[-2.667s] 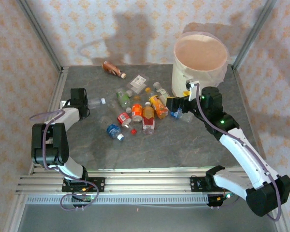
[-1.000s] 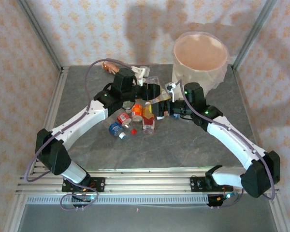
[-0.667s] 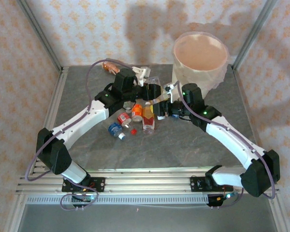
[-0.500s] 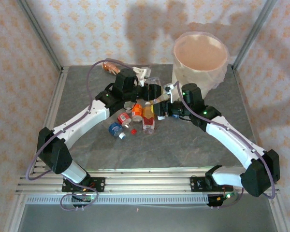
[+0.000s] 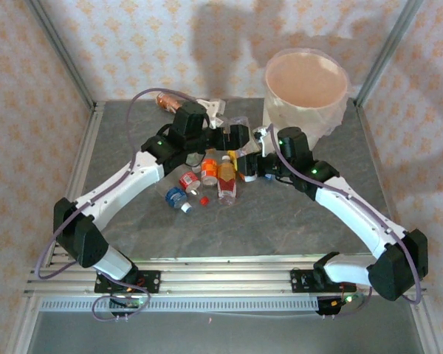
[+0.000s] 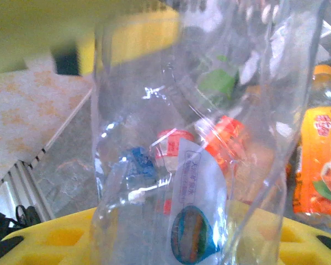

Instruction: Put the plastic bottles in the bin

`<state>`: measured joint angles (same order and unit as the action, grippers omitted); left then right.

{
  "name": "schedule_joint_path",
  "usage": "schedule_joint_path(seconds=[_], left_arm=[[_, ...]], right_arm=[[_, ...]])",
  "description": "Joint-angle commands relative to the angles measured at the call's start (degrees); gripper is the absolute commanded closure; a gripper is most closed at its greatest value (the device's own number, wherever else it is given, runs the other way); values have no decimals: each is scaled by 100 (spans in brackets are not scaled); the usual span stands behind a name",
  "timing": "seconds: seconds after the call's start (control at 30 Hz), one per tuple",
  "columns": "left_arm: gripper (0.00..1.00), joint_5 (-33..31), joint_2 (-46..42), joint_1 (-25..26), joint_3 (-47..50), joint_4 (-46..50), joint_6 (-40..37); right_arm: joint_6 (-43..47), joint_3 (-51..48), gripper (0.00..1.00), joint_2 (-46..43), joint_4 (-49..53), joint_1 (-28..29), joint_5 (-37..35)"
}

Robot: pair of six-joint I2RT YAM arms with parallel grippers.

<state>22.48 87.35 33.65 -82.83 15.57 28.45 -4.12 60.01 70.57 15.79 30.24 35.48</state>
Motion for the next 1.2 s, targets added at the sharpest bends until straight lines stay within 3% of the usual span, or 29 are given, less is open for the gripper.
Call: schedule_joint_path(seconds=[0.0, 0.23, 0.43, 0.77, 0.93, 1.17], left_arm=[[0, -704, -541, -59, -141, 60, -25], [0, -3158, -1065, -182, 124, 759, 354], [0, -4180, -1474, -476, 712, 1122, 738], [0, -5123, -2149, -669, 1499, 1245, 885], [0, -5262, -2309, -719, 1670, 1325, 1005], [0, -5262, -2388, -754, 1656, 1558, 935]], right_arm=[[136, 182, 70, -45, 253, 9, -366], [225, 475, 73, 85, 478, -121, -920], [469, 1214, 73, 282, 723, -351, -990], [712, 2773, 75, 829, 1183, -1077, -1295], [729, 3700, 77, 1367, 1224, -1754, -1126], [988, 5111, 77, 2517, 2050, -2382, -816]])
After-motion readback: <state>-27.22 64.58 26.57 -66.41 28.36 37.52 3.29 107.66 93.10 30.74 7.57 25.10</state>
